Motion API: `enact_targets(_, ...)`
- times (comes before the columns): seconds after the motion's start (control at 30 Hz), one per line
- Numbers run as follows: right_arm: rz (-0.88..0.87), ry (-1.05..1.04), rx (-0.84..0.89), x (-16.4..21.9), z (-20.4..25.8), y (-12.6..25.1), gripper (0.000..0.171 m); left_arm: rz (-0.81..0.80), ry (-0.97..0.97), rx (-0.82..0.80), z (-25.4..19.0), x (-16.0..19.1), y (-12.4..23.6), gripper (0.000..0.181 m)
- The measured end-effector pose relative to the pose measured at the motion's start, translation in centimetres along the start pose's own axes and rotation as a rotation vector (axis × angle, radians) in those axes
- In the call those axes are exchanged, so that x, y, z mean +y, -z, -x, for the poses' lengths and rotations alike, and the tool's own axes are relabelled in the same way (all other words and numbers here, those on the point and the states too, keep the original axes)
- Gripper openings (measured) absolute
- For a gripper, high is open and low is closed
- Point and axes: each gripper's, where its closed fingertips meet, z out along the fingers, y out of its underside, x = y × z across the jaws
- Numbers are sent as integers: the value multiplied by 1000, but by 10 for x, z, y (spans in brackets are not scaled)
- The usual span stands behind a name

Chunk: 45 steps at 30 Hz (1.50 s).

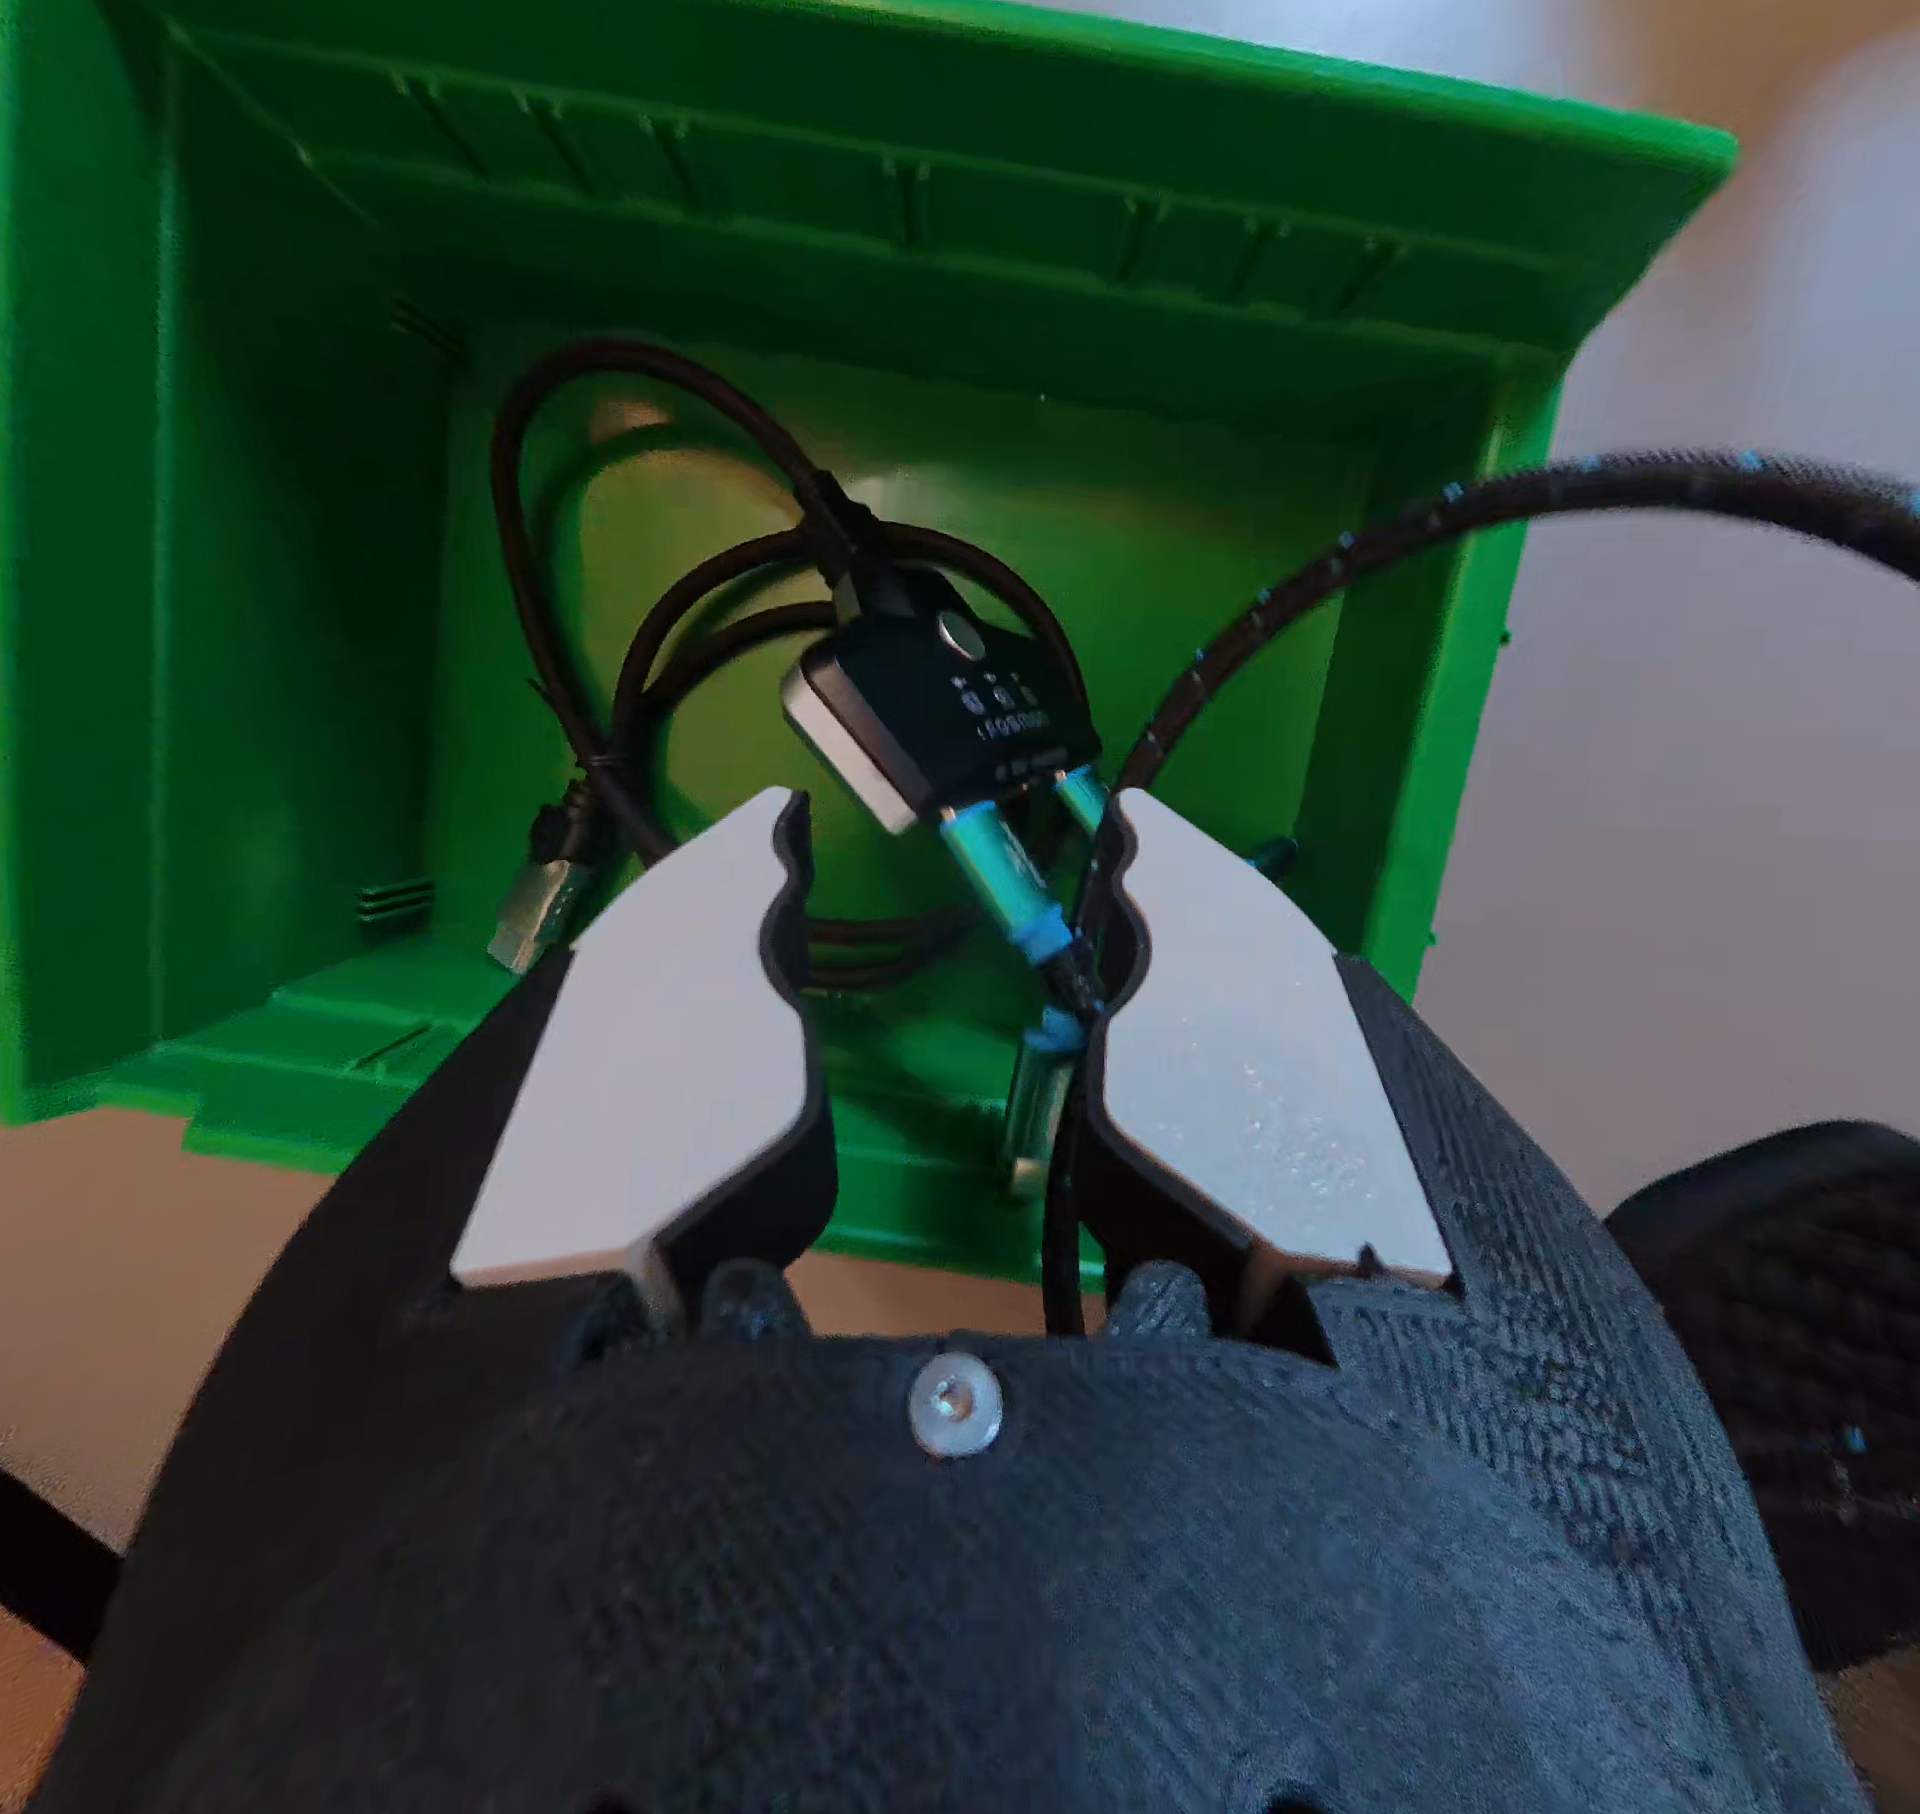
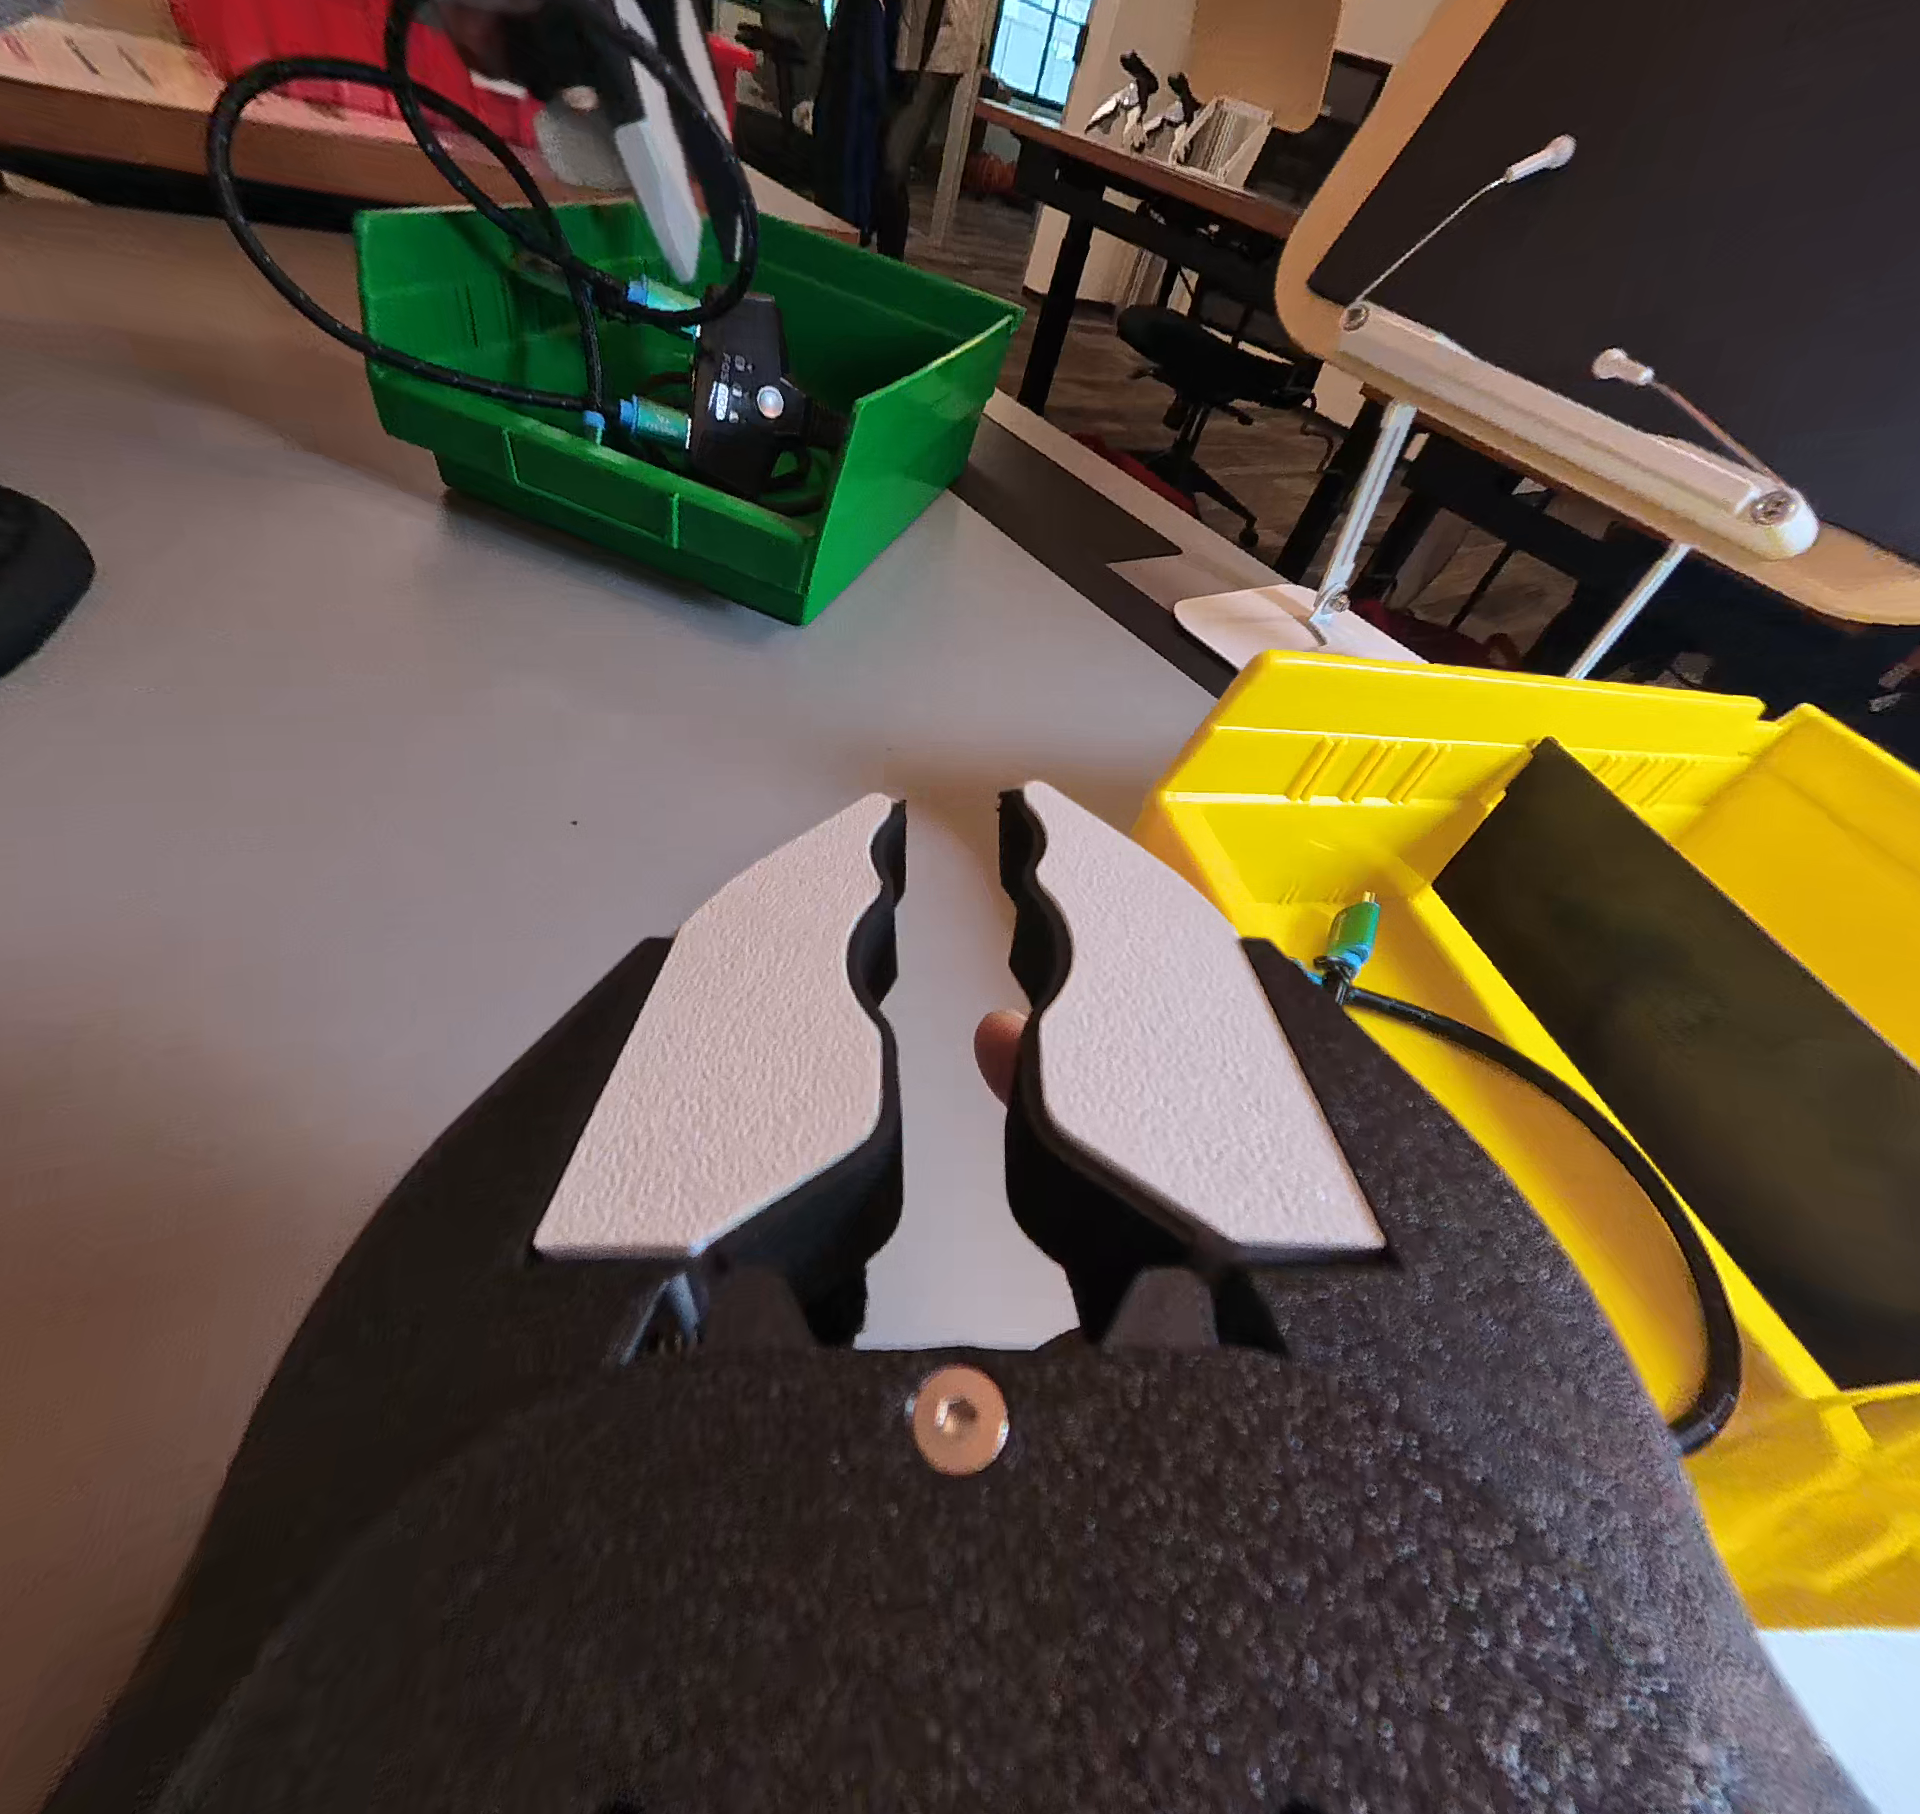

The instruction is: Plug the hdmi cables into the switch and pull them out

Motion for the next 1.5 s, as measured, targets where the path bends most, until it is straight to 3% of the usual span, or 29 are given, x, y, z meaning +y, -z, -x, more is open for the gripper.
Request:
enact_targets(0.2, 33, 58, -16, 6, 9, 0, 16, 167, 207, 75, 8, -1, -41, 54)
enact_targets(0.23, 38, 64, -18, 7, 9, 0, 16, 198, 217, 64, 11, 2, -46, 44)
enact_targets(0.4, 49, 77, -27, 11, 11, 1, 15, 151, 180, 108, 0, -13, -40, 29)
enact_targets(0.63, 22, 121, -7, 3, 11, 4, 15, -57, -21, 30, -31, -48, 30, 26)
enact_targets(0.87, -33, 237, 95, -38, -11, 3, 17, -473, -163, -21, -83, -106, 133, 23)
enact_targets(1.03, -128, 404, 193, -126, -39, 1, 25, -819, -189, 134, -142, -155, 186, 23)
enact_targets(1.17, -217, 543, 292, -186, -51, 9, 33, -1043, -169, 366, -195, -183, 205, 23)
enact_targets(1.23, -243, 548, 345, -195, -59, 18, 34, -1113, -163, 497, -222, -190, 204, 23)
enact_targets(1.33, -177, 574, 333, -178, -68, 20, 40, -1191, -139, 679, -253, -195, 192, 22)
enact_targets(1.5, -94, 739, 363, -155, -71, 16, 47, -1212, -2, 866, -263, -205, 141, 22)
